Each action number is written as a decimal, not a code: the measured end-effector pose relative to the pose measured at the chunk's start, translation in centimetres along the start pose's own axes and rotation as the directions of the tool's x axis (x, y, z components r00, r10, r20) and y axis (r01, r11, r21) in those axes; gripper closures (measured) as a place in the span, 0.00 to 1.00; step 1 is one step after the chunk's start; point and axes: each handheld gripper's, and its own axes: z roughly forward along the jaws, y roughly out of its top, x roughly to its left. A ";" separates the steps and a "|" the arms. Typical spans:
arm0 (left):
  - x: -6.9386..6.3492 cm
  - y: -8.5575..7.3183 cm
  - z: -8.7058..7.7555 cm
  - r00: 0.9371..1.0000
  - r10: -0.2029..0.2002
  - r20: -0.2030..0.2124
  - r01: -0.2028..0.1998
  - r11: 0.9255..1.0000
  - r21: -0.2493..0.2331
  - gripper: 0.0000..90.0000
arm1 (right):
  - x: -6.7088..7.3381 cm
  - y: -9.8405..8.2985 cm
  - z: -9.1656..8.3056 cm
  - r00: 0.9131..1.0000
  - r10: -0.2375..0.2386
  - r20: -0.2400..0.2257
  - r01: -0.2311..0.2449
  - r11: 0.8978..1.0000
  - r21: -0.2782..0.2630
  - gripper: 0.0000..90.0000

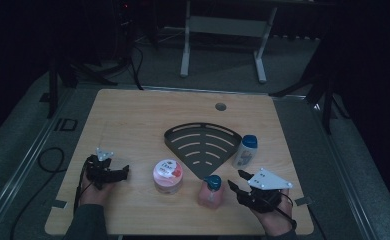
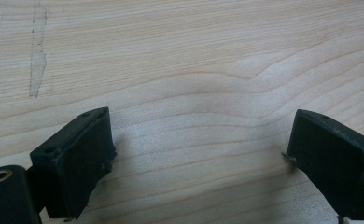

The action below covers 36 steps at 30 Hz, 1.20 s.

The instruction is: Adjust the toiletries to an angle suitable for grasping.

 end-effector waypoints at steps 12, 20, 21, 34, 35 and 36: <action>0.0 0.0 0.0 1.000 -0.001 0.000 0.001 1.000 0.000 0.08 | 2.3 1.7 0.1 0.995 -0.057 -0.084 0.054 0.998 -0.042 0.62; 0.0 0.0 0.0 1.000 -0.001 0.000 0.001 1.000 0.000 0.07 | 3.9 2.6 0.3 0.986 -0.089 -0.141 0.079 0.994 -0.076 0.75; 0.0 0.0 0.0 1.000 -0.001 0.000 0.001 1.000 0.000 0.07 | 4.2 2.7 0.5 0.985 -0.093 -0.144 0.083 0.994 -0.076 0.76; 0.0 0.0 0.0 1.000 -0.001 0.000 0.001 1.000 0.000 0.07 | 6.4 2.3 3.0 0.974 -0.121 -0.190 0.117 0.993 -0.031 1.00; 0.0 0.0 0.0 1.000 -0.001 0.000 0.001 1.000 0.000 0.07 | 6.4 2.3 3.0 0.974 -0.121 -0.190 0.117 0.993 -0.031 1.00; 0.0 0.0 0.0 1.000 -0.001 0.000 0.001 1.000 0.000 0.07 | 6.6 2.1 3.4 0.975 -0.120 -0.189 0.119 0.993 -0.017 1.00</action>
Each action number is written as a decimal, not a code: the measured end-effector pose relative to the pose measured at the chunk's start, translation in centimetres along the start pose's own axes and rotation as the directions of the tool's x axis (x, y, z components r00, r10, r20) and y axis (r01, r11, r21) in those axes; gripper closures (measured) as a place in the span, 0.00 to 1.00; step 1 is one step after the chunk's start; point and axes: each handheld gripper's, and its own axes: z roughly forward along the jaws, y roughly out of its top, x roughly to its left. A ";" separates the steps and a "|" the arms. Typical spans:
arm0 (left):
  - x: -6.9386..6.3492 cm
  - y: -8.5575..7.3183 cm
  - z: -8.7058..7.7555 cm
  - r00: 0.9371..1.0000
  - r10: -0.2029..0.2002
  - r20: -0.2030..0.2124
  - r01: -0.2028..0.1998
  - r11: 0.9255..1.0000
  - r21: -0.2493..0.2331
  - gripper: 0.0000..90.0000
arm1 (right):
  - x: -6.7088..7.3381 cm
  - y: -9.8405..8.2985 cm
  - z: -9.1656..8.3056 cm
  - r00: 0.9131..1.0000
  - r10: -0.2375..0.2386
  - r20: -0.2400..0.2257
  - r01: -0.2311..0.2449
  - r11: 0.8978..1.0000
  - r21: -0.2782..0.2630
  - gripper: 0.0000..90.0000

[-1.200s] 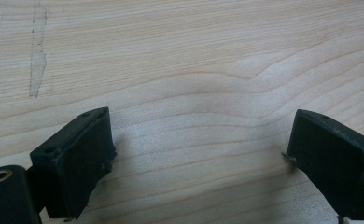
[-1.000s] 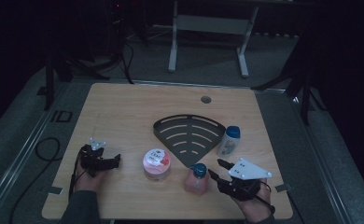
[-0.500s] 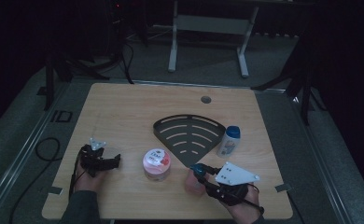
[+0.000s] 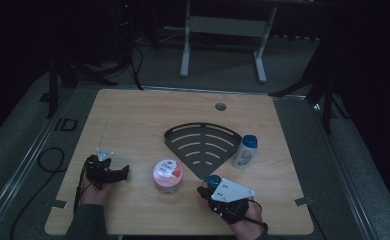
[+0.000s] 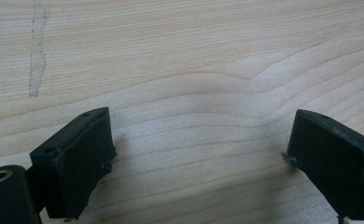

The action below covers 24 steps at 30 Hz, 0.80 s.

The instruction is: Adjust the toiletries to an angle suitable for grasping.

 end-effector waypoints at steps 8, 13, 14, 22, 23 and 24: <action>0.0 0.0 0.0 1.000 0.000 0.000 0.000 1.000 0.000 0.07 | 0.0 -0.8 1.2 1.000 0.027 0.007 -0.028 0.999 0.031 1.00; 0.0 0.0 0.0 1.000 0.000 0.000 0.000 1.000 0.000 0.07 | -0.1 -1.3 2.0 0.998 0.056 0.021 -0.057 0.997 0.050 1.00; 0.0 0.0 0.0 1.000 0.000 0.000 0.000 1.000 0.000 0.07 | -0.2 -1.4 2.1 0.998 0.060 0.024 -0.061 0.997 0.051 1.00; 0.0 0.0 0.0 1.000 0.000 0.000 0.000 1.000 0.000 0.07 | -0.4 -1.8 2.4 0.996 0.085 0.038 -0.087 0.995 0.056 1.00; 0.0 0.0 0.0 1.000 0.000 0.000 0.000 1.000 0.000 0.07 | -0.5 -1.8 2.4 0.995 0.090 0.036 -0.092 0.994 0.054 1.00; 0.0 0.0 0.0 1.000 0.000 0.000 0.000 1.000 0.000 0.07 | -0.5 -1.8 2.4 0.995 0.094 0.035 -0.096 0.994 0.054 1.00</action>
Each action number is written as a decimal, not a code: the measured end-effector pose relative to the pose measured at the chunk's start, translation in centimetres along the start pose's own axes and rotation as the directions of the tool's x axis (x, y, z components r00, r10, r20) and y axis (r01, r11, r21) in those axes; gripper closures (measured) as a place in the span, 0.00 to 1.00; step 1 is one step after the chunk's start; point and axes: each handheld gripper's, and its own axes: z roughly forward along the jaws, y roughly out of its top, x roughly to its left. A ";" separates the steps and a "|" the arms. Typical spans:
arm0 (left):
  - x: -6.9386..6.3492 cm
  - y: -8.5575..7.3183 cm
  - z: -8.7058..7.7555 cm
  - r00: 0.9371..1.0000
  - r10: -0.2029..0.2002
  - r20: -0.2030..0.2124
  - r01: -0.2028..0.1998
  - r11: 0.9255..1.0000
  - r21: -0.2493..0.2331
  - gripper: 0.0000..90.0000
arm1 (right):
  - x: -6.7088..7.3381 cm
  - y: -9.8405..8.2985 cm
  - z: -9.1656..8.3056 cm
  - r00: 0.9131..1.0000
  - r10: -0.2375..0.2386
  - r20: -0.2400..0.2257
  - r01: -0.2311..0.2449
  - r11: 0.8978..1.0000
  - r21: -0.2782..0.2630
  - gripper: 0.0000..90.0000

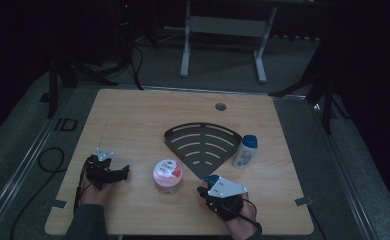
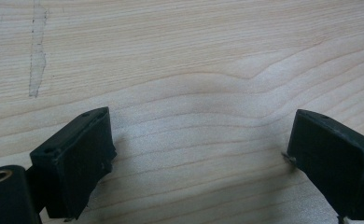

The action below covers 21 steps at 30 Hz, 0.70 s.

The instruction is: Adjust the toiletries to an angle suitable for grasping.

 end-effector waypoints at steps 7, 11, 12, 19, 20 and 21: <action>0.0 0.0 0.0 1.000 0.000 0.000 0.000 1.000 0.000 0.08 | -0.6 -0.2 -0.3 1.000 0.014 0.020 -0.014 1.000 0.007 1.00; 0.0 0.0 0.0 1.000 0.000 0.000 0.000 1.000 0.000 0.07 | -1.2 -0.5 -0.6 0.999 0.024 0.033 -0.025 1.000 0.009 1.00; 0.0 0.0 0.0 1.000 0.000 0.000 0.000 1.000 0.000 0.07 | -1.3 -0.5 -0.7 0.999 0.027 0.034 -0.027 1.000 0.009 1.00; 0.0 0.0 0.0 1.000 0.000 0.000 0.000 1.000 0.000 0.08 | -2.5 -1.1 -1.2 0.997 0.054 0.060 -0.054 0.999 0.008 1.00; 0.0 0.0 0.0 1.000 0.000 0.000 0.000 1.000 0.000 0.07 | -2.7 -1.1 -1.3 0.996 0.057 0.064 -0.058 0.998 0.007 1.00; 0.0 0.0 0.0 1.000 0.000 0.000 0.000 1.000 0.000 0.07 | -2.9 -1.2 -1.3 0.996 0.060 0.068 -0.061 0.998 0.007 1.00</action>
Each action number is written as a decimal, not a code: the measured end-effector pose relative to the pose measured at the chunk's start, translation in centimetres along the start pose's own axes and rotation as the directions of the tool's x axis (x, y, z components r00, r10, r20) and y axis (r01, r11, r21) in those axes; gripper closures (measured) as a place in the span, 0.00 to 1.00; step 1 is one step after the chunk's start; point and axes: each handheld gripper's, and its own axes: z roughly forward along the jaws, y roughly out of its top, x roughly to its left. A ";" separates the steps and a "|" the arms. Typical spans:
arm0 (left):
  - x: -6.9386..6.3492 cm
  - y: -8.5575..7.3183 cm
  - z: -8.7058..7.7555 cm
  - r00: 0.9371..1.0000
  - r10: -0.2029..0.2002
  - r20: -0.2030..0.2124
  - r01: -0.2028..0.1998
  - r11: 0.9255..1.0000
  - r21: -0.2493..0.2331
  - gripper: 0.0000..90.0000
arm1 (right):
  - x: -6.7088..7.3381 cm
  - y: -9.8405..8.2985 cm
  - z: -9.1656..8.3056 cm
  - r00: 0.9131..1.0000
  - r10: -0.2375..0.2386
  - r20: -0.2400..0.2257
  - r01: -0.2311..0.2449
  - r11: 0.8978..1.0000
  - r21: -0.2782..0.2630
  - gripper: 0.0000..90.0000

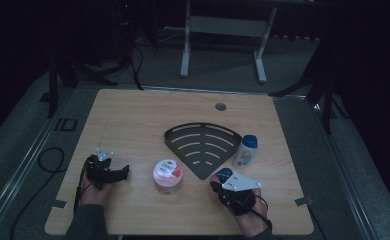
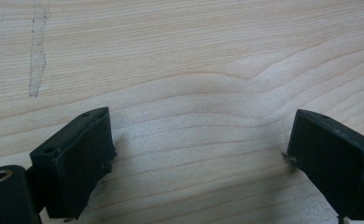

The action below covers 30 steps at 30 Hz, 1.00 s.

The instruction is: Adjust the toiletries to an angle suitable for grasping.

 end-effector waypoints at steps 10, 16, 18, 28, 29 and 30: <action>0.0 0.0 0.0 1.000 0.000 0.000 0.000 1.000 0.000 0.07 | -1.4 -0.5 -0.3 0.999 0.041 0.032 -0.041 0.999 -0.001 1.00; 0.0 0.0 0.0 1.000 0.000 0.000 0.000 1.000 0.000 0.07 | -1.9 -0.9 -0.5 0.997 0.055 0.050 -0.055 0.998 0.001 1.00; 0.0 0.0 0.0 1.000 0.000 0.000 0.000 1.000 0.000 0.07 | -2.1 -1.0 -0.5 0.997 0.065 0.048 -0.065 0.998 0.003 1.00; 0.0 0.0 0.0 1.000 0.000 -0.001 0.000 1.000 0.001 0.07 | -1.2 -1.1 1.3 0.997 0.046 0.068 -0.049 0.998 0.033 1.00; 0.0 0.0 0.0 1.000 0.000 -0.001 0.000 1.000 0.001 0.07 | -1.1 -1.1 1.4 0.996 0.046 0.073 -0.048 0.998 0.033 1.00; 0.0 0.0 0.0 1.000 0.000 -0.001 0.000 1.000 0.001 0.07 | -1.1 -1.1 1.4 0.996 0.042 0.077 -0.045 0.998 0.035 1.00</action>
